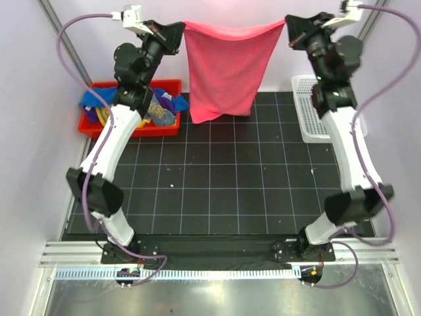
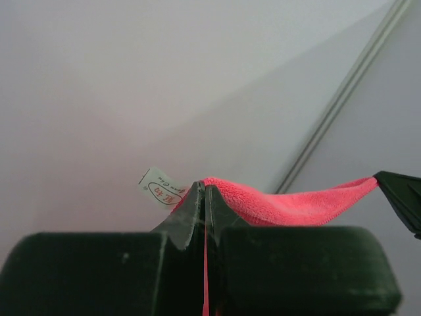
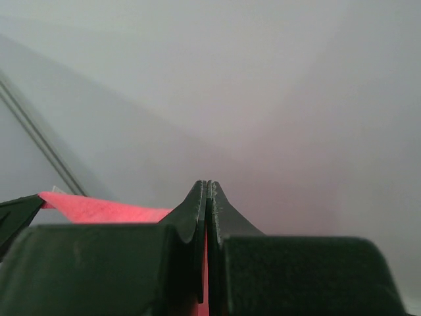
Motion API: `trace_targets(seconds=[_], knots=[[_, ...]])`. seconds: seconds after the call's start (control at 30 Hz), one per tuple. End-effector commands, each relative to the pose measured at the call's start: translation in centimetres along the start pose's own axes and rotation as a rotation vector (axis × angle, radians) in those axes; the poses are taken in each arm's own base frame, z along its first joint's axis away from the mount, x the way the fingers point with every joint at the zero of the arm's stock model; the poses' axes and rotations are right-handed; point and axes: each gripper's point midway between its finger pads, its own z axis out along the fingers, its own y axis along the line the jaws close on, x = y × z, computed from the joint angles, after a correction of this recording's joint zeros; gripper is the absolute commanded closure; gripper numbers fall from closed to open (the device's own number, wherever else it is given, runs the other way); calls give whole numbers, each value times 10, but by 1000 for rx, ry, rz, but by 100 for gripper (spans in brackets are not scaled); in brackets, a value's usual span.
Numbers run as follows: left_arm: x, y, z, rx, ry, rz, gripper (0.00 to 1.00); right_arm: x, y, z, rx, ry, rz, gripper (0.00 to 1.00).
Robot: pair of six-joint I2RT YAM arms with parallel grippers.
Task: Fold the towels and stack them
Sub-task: Flatten out the crumpled towel
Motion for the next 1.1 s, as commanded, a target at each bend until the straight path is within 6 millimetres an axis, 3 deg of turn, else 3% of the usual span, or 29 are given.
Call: trace_targets(seconds=[0.0, 0.03, 0.07, 0.1, 0.13, 0.17, 0.2, 0.23, 0.27, 0.3, 0.4, 0.53, 0.63, 0.7, 0.8, 0.93, 0.97, 1.03, 1.07], knots=[[-73, -80, -44, 147, -137, 61, 100, -101, 66, -68, -124, -194, -62, 99], [-95, -105, -65, 180, -168, 66, 100, -90, 62, -75, -108, -158, -54, 99], [-97, -111, -74, 177, -166, 60, 100, -112, 77, -99, -129, -194, -59, 99], [-86, -113, -84, 173, -138, 53, 100, -112, 80, -109, -131, -185, -56, 99], [-101, -135, -102, 205, -156, 48, 100, -108, 82, -120, -130, -170, -44, 99], [-101, -140, -112, 195, -144, 62, 100, -124, 95, -142, -152, -197, -45, 99], [-94, -143, -120, 193, -125, 60, 100, -126, 100, -153, -159, -190, -36, 99], [-98, -150, -129, 202, -130, 56, 100, -124, 106, -162, -181, -174, -23, 99], [-110, -169, -146, 240, -150, 52, 100, -128, 111, -170, -190, -175, -20, 99], [-108, -170, -152, 226, -132, 49, 100, -139, 121, -189, -205, -186, -19, 99], [-124, -188, -177, 262, -153, 24, 100, -154, 139, -216, -240, -196, -10, 99], [-129, -192, -188, 265, -154, 10, 100, -164, 151, -232, -270, -205, 9, 99], [-121, -183, -183, 228, -147, 15, 100, -153, 144, -224, -256, -179, 23, 99], [-103, -168, -172, 171, -126, 29, 100, -144, 138, -216, -246, -160, 31, 99], [-75, -148, -159, 108, -95, 54, 100, -110, 116, -191, -207, -101, 40, 99], [-25, -110, -135, 50, -43, 48, 100, -34, 66, -148, -122, 20, 42, 99], [-7, -88, -121, 30, -29, 26, 100, -3, 46, -131, -87, 77, 49, 99], [20, -54, -107, -13, 1, 3, 100, 29, 23, -111, -48, 106, 42, 99], [50, -24, -94, -41, 50, 4, 100, 47, 8, -100, -25, 130, 23, 99]])
